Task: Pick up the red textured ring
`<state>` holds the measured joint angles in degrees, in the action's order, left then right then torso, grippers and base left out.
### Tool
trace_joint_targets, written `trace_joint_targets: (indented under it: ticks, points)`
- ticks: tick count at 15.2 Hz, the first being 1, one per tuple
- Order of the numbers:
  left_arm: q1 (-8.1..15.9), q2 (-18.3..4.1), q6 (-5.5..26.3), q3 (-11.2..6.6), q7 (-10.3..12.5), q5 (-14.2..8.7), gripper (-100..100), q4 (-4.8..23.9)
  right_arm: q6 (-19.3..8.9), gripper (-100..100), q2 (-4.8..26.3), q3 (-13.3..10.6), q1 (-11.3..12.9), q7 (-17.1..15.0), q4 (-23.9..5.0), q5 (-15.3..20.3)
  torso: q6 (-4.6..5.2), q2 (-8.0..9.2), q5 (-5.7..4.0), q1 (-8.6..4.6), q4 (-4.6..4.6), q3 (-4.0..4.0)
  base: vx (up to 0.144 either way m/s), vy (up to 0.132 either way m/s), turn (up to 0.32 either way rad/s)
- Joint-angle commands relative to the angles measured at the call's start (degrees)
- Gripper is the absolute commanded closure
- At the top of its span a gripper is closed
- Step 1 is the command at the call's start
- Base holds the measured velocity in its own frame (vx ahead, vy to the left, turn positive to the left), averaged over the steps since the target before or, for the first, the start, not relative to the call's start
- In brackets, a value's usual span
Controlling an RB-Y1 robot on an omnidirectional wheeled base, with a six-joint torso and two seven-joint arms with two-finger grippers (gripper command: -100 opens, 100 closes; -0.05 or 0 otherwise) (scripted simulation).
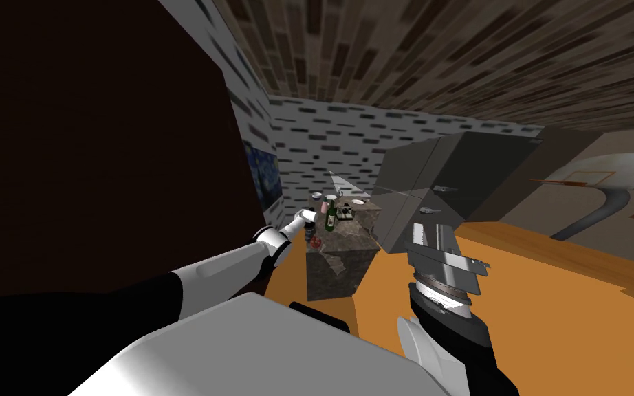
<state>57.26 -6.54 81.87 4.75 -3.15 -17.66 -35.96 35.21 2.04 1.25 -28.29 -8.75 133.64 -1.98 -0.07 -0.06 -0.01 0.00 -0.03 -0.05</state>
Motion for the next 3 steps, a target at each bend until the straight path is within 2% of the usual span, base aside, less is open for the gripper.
trace_joint_targets:
  ticks: [1,2,3]
  points:
    - [0.7,-0.3,1.9,0.00,0.2,-0.3,100,-1.0,0.0,0,0.0,0.0,0.0,0.0,0.0,0.0,0.00,0.00,0.00,0.00,0.00,0.00,-0.028,-0.001,0.053]
    - [1.2,-0.4,2.6,-0.01,0.2,-0.4,100,-1.3,0.0,0,0.0,0.0,0.0,0.0,0.0,0.0,0.00,0.06,0.00,0.01,0.02,0.03,-0.034,0.002,0.032]
    - [0.6,-0.3,1.5,0.01,0.1,-0.2,100,-1.0,0.0,0,0.0,0.0,0.0,0.0,0.0,0.0,0.02,0.11,0.00,0.00,0.03,0.07,-0.019,0.002,0.008]
